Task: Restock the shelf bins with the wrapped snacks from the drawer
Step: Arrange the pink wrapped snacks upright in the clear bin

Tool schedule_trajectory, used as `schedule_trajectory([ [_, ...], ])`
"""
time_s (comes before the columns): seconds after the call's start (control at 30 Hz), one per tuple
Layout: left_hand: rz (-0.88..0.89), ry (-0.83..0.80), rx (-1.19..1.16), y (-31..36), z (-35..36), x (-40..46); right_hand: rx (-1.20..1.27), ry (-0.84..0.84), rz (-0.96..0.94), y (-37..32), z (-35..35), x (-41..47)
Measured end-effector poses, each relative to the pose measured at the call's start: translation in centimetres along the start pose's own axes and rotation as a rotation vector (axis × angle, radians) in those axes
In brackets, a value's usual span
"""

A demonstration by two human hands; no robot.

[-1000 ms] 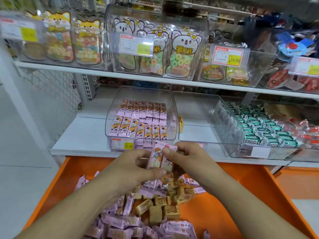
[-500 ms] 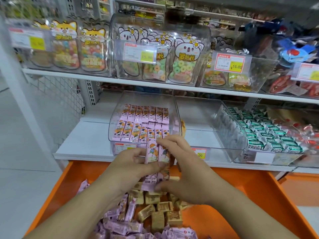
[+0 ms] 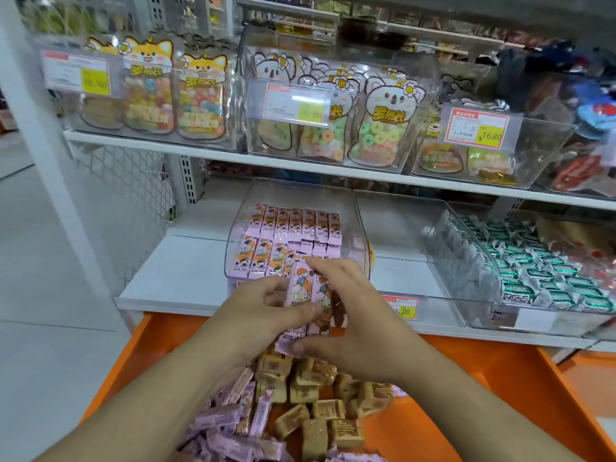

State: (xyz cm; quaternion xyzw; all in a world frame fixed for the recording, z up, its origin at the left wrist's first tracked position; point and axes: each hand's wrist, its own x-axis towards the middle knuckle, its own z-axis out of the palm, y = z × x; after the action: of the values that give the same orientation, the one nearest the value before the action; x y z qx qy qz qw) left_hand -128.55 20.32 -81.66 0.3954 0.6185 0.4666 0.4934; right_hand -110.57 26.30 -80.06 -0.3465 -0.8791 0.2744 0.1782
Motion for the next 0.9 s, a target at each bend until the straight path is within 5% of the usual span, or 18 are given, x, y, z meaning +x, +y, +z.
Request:
schedule_trajectory([
  [0.33, 0.003, 0.136, 0.076, 0.4, -1.7, 1.6, -0.073, 0.101, 0.006, 0.9, 0.2, 3.8],
  [0.5, 0.263, 0.308, 0.618, 0.6, -3.0, 2.1, -0.156, 0.145, 0.106, 2.8, -1.2, 7.9],
  [0.7, 0.275, 0.085, 1.018, -1.6, -4.1, 3.4, -0.229, 0.006, 0.211, 5.2, -0.2, 12.4],
  [0.9, 0.206, 0.041, 1.146, -2.7, -4.1, 4.2, -0.26, -0.107, 0.226, 6.4, 1.5, 14.3],
])
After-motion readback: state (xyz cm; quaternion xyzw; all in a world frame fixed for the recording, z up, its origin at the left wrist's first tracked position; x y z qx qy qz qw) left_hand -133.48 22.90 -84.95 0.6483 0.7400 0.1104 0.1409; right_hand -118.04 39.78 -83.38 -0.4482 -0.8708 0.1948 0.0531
